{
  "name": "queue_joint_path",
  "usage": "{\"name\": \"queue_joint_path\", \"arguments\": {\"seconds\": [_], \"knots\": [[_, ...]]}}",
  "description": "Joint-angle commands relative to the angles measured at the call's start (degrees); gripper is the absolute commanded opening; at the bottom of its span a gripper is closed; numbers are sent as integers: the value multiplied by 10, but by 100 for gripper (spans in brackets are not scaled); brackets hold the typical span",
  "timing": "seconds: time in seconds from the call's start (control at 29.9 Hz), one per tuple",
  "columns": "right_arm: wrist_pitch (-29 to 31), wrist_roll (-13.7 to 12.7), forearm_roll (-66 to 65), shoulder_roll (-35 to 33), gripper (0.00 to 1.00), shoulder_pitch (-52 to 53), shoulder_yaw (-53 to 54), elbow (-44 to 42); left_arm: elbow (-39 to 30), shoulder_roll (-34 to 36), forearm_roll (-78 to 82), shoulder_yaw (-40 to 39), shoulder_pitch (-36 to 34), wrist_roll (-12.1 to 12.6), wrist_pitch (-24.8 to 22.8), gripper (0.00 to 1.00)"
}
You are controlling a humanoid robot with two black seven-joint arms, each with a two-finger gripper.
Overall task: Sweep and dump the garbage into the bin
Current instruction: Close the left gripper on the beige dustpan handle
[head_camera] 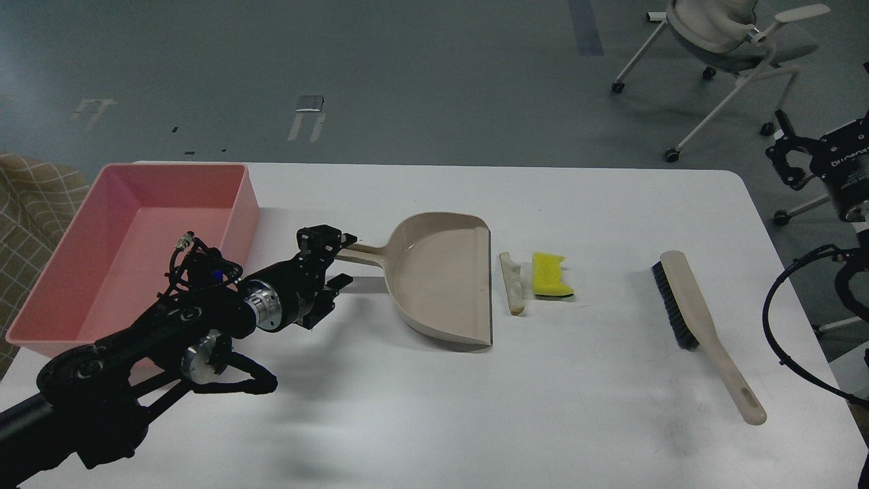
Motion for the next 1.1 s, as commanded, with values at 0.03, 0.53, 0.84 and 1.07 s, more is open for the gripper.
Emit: {"name": "queue_joint_path", "arguments": {"seconds": [0.03,0.53,0.84,1.07], "knots": [[0,0,0,-1,100,-2,3,0,32,-4,0,3,-4,0,0,69],[0,0,0,-1,100,-8,8,1,48,-3,0,1,-12,-8,1,70],[0,0,0,0,100,-9,7,2,48,-4,1,1,-22,-12,2,71],[0,0,0,-1,100,-9,7,2,48,-3,7,3,-23,-50,-1,64]]}}
